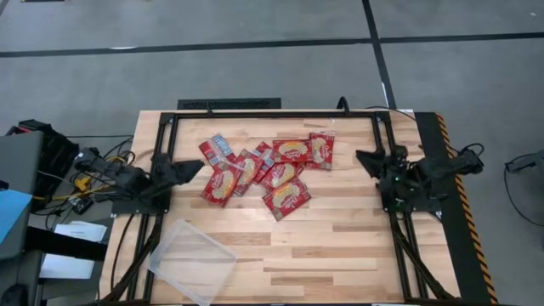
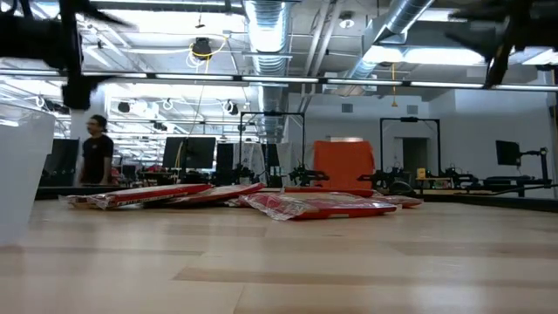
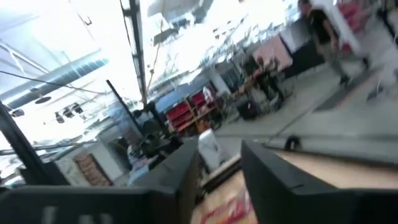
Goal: Sort popcorn bags into baskets
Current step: Put the red popcorn bag into the transparent bin
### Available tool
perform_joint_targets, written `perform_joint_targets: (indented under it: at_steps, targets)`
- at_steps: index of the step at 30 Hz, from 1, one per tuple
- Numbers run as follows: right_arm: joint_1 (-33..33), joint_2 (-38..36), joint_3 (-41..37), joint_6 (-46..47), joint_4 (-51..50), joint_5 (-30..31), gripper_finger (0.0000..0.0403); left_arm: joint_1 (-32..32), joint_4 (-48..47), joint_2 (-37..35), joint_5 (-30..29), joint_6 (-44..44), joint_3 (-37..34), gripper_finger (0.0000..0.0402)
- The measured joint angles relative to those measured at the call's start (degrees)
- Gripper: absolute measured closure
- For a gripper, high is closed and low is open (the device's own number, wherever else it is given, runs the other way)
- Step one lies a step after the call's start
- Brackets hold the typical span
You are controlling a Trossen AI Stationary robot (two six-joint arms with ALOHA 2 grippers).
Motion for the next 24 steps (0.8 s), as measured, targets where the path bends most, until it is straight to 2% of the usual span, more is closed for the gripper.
perform_joint_targets:
  at_steps: [2,4,8,12,15,18,21,24]
  targets:
    - [-0.65,1.11,2.80,-3.35,0.24,-0.14,0.0214,0.79,4.97,1.55,2.48,4.25,1.78,0.0102]
    - [-1.14,2.59,5.47,-5.52,-0.79,-0.19,0.0185,1.38,5.39,3.68,3.74,7.28,5.13,0.0102]
    - [-1.58,7.54,12.62,-4.84,-10.22,-0.32,0.0148,2.10,-3.01,11.24,5.07,10.36,14.97,0.0102]
    - [-1.62,15.91,20.12,1.52,-25.20,-0.09,0.0144,3.20,-21.45,21.18,5.72,6.62,27.07,0.0102]
    - [-2.03,23.75,24.52,6.58,-34.26,-0.35,0.0143,4.88,-42.35,29.16,8.17,-1.78,36.54,0.0102]
    - [-3.12,30.63,27.26,11.20,-38.54,-2.07,0.0143,7.74,-62.85,37.87,12.18,-10.60,44.27,0.0102]
    - [-4.58,36.35,28.23,13.31,-39.32,-5.75,0.0143,11.47,-76.17,45.40,16.15,-16.83,47.40,0.0102]
    - [-6.39,41.59,28.25,16.23,-39.26,-9.35,0.0143,16.02,-79.23,49.64,22.19,-17.56,46.12,0.0102]
